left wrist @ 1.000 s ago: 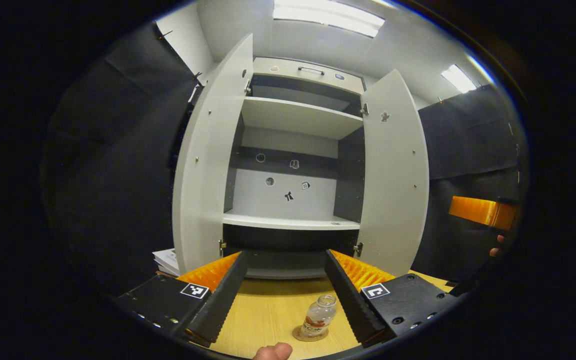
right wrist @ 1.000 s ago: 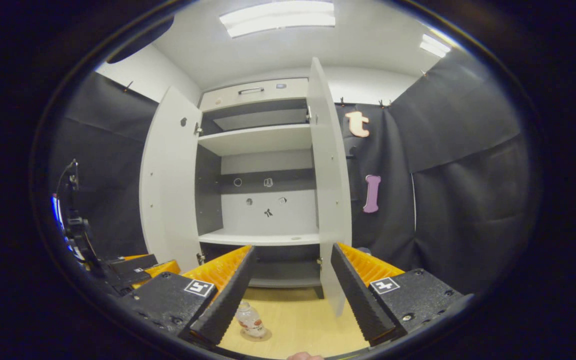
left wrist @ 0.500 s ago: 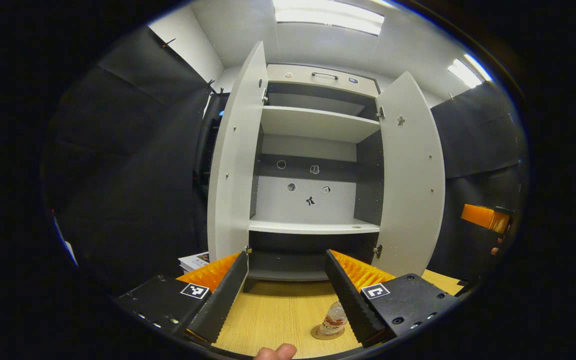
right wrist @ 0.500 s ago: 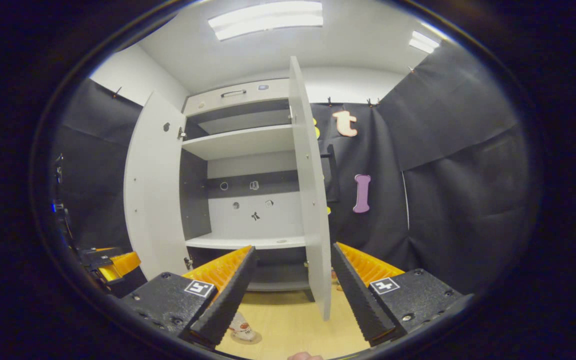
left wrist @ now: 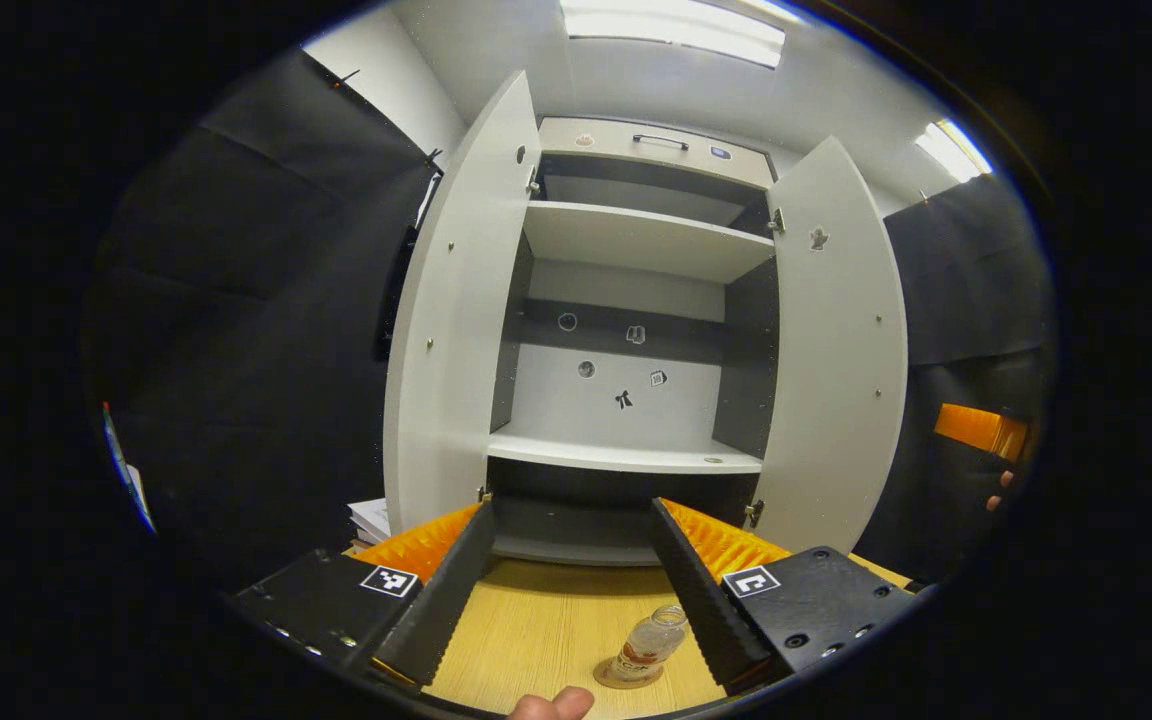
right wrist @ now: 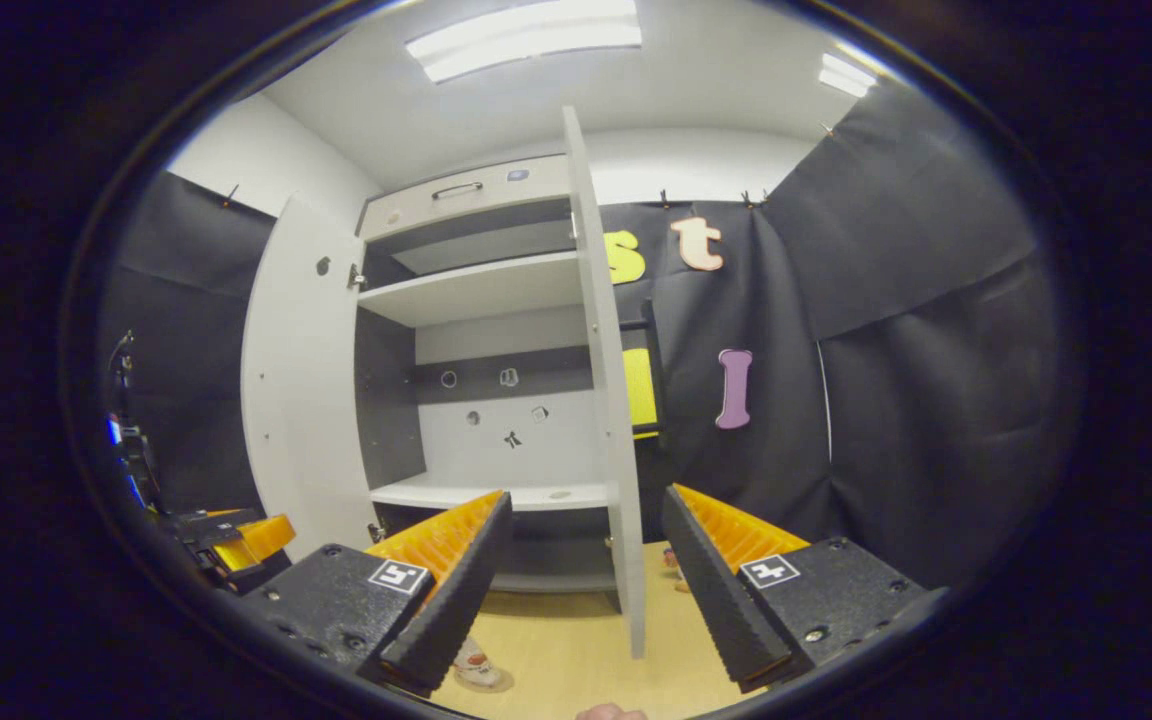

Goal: Grasp the bottle in the cabinet with the left hand and place it on the coaster, then close the right door with the right hand and the left door with the left hand.

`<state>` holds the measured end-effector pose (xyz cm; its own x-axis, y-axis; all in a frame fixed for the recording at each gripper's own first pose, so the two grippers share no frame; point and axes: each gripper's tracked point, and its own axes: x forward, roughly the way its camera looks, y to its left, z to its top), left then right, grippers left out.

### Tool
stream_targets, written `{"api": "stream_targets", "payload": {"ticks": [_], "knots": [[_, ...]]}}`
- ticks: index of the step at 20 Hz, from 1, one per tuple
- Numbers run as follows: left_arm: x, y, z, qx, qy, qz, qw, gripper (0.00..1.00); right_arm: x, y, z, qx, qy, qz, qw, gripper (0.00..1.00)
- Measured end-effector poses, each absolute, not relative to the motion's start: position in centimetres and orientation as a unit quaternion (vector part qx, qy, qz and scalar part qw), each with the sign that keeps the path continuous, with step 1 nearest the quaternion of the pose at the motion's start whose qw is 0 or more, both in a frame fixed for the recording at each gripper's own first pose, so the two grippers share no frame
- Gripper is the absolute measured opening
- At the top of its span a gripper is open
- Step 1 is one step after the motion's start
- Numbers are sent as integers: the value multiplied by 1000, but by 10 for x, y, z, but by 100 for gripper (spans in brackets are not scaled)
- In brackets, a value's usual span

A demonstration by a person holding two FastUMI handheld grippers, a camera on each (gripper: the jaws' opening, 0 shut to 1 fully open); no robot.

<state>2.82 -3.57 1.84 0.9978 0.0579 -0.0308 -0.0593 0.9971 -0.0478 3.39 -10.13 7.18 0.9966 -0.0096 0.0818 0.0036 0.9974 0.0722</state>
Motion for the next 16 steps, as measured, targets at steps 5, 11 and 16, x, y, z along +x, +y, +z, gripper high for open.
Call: {"api": "stream_targets", "payload": {"ticks": [5, 11, 16], "knots": [[31, -45, 11, -18, 27, 38, 999, 95, 89, -195, 116, 7, -60, -84, 995, 98], [21, -50, 5, -16, 34, 50, 998, 95, 155, -219, 119, 63, -28, -67, 995, 94], [17, -51, 3, -14, 38, 56, 998, 95, 155, -207, 121, 42, -44, -70, 996, 97]]}}
